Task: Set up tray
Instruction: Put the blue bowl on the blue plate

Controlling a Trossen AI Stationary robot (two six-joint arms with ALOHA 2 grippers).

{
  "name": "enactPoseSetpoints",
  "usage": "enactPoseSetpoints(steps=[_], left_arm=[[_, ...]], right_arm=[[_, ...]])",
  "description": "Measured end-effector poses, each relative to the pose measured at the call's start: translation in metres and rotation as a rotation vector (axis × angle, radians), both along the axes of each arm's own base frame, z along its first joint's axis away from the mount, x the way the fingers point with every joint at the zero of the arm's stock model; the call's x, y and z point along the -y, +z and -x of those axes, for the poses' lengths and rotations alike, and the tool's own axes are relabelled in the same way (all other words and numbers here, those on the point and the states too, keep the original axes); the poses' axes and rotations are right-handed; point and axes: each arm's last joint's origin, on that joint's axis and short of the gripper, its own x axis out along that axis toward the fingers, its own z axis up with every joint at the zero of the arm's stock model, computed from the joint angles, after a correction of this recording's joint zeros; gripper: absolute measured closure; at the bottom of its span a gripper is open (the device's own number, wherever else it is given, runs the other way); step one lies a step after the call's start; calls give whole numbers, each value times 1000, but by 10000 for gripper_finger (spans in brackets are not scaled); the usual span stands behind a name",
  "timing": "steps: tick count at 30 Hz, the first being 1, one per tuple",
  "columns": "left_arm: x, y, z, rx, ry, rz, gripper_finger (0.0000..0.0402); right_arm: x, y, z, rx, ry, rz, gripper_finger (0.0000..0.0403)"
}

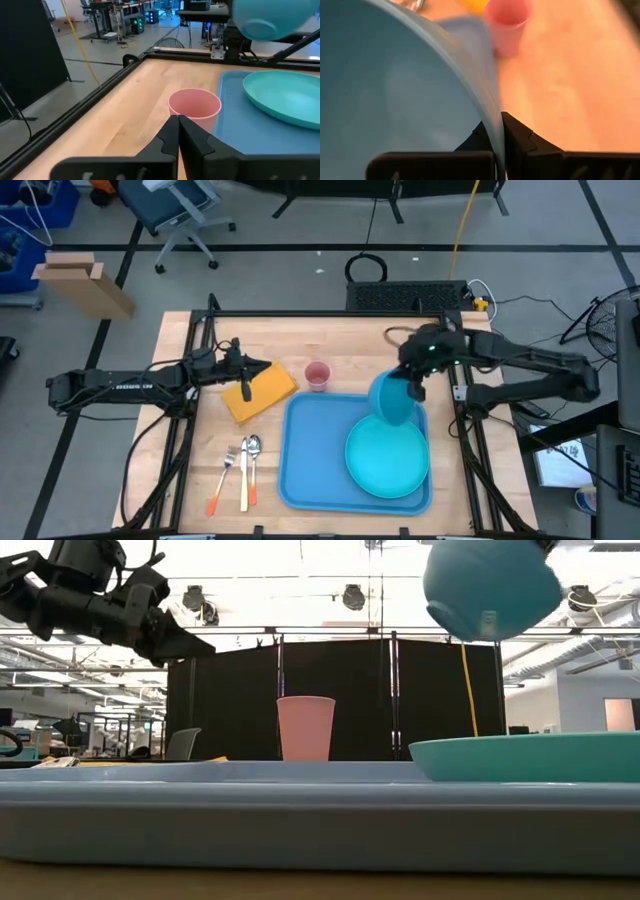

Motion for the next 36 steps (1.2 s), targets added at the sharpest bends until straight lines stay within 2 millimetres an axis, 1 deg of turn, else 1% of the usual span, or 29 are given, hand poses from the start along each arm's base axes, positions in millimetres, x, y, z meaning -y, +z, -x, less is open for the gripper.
enactPoseSetpoints(steps=[4, 9, 14, 19, 22, 24, 27, 32, 36], left_arm=[[0, -1, 0, -4, 0, 3, 398], [0, -1, 0, -4, 0, 5, 378], [0, -1, 0, -4, 1, 20, 370], [0, -1, 0, 0, 2, 32, 380], [0, -1, 0, 0, 2, 36, 390], [0, -1, 0, 1, 2, 39, 397], [0, -1, 0, 2, 2, 40, 397], [0, -1, 0, 5, 3, 49, 376], [0, -1, 0, 6, 4, 52, 366]], right_arm=[[-14, -11, -24, -155, 55, -57, 403], [-38, -29, -46, -301, 97, -95, 403], [-61, -47, -53, -443, 98, -129, 403], [-83, -61, -60, -522, 124, -144, 403], [-92, -71, -65, -567, 147, -155, 403], [-96, -78, -68, -593, 156, -148, 403], [-99, -87, -73, -616, 160, -142, 403], [-100, -98, -78, -657, 180, -126, 403], [-97, -100, -77, -659, 195, -120, 403]])
